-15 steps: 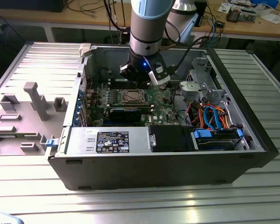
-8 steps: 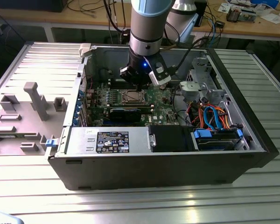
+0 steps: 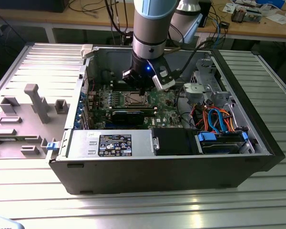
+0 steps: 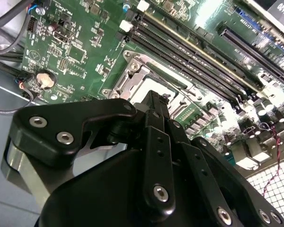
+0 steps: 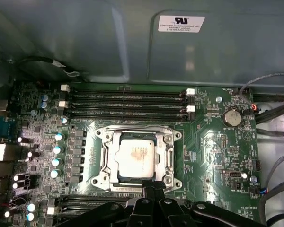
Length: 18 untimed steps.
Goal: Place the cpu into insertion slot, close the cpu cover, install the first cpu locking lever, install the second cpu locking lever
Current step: 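Install the second cpu locking lever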
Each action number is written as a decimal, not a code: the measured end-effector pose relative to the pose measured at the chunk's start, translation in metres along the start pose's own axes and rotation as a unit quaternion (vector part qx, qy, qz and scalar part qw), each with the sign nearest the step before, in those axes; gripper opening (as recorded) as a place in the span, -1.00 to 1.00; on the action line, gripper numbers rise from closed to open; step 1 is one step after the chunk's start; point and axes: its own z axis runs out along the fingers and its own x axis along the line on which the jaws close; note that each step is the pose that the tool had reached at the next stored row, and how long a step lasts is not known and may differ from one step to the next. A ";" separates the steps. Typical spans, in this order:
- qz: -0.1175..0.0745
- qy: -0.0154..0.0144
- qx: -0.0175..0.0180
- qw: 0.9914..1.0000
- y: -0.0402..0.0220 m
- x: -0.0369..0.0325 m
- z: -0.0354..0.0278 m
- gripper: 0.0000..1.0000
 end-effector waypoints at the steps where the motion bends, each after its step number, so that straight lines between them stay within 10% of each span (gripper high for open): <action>1: 0.000 0.000 0.000 1.000 -0.0004 0.0000 0.0000 -0.79; 18: 0.000 0.000 0.000 1.000 -0.0046 0.0018 0.0008 -0.79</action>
